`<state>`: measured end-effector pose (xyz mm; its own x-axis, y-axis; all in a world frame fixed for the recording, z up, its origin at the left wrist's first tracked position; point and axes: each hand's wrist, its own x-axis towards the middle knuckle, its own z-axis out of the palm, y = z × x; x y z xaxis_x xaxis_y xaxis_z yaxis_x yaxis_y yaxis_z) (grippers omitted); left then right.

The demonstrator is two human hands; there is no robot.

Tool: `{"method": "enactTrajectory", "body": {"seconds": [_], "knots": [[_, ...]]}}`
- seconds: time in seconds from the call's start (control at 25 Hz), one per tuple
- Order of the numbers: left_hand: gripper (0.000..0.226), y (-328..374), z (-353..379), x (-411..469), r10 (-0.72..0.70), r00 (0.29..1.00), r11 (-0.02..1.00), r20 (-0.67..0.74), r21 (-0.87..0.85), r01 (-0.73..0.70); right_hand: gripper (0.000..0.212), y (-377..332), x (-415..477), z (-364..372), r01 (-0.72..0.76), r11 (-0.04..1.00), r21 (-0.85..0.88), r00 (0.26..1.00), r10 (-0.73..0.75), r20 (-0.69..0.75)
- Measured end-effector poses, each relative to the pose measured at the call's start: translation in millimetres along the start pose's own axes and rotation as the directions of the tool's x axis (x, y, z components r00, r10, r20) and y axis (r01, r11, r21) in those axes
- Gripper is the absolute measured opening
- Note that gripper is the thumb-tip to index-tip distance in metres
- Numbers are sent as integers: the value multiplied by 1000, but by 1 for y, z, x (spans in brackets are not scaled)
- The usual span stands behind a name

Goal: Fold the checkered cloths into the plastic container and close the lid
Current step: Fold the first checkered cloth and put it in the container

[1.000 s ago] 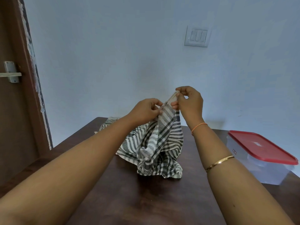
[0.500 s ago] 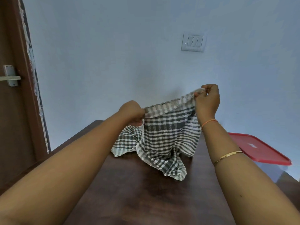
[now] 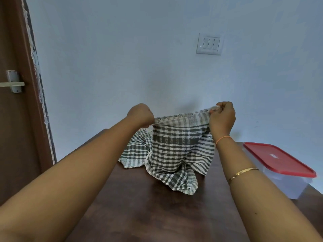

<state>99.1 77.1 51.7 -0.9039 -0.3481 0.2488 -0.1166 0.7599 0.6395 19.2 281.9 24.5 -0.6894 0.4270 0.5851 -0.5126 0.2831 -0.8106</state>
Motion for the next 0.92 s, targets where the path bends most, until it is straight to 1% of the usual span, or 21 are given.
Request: {"method": "enactTrajectory", "body": {"seconds": [0.04, 0.08, 0.16, 0.2, 0.24, 0.44, 0.6, 0.64, 0.72, 0.76, 0.8, 0.84, 0.92], "knots": [[11, -3, -1, 0, 72, 997, 994, -6, 85, -71, 23, 1, -1, 0, -10, 1000, 11, 1000, 10, 2], [13, -6, -1, -2, 152, 988, 983, 34, 101, -155, 23, 2, -1, 0, -28, 999, 23, 1000, 28, -4], [17, -13, -1, -9, 295, 942, 950, 160, 54, -307, 21, 6, 1, -2, -78, 996, 50, 996, 79, -30], [17, -17, 0, -11, 337, 920, 936, 201, 39, -351, 19, 7, 2, -4, -103, 992, 72, 993, 106, -47], [17, -22, 2, -11, 360, 909, 926, 211, 34, -375, 17, 9, 4, -5, -119, 989, 93, 990, 126, -68], [18, -39, 16, -4, 411, 899, 905, 155, 53, -423, 27, 14, 9, -8, -113, 991, 79, 982, 123, -144], [20, -46, 21, -6, 446, 888, 894, 114, -5, -449, 33, 10, 10, -11, -130, 990, 58, 976, 139, -170], [19, -47, 21, -6, 457, 886, 888, 80, 12, -459, 31, 10, 10, -12, -134, 990, 48, 974, 140, -177], [13, -49, 22, -6, 470, 883, 882, 13, 44, -470, 22, 11, 10, -13, -149, 988, 45, 971, 155, -184], [13, -51, 23, -6, 474, 880, 880, -9, 27, -474, 18, 11, 10, -14, -162, 985, 52, 969, 169, -181], [12, -52, 24, -6, 469, 883, 883, -28, -25, -469, 16, 12, 10, -14, -181, 981, 67, 966, 190, -175], [12, -54, 25, -5, 445, 894, 887, -47, -115, -448, 14, 13, 10, -15, -199, 977, 82, 964, 210, -163], [9, -55, 25, -3, 349, 934, 857, -78, -376, -352, 14, 15, 9, -17, -217, 970, 108, 962, 231, -146]]}}
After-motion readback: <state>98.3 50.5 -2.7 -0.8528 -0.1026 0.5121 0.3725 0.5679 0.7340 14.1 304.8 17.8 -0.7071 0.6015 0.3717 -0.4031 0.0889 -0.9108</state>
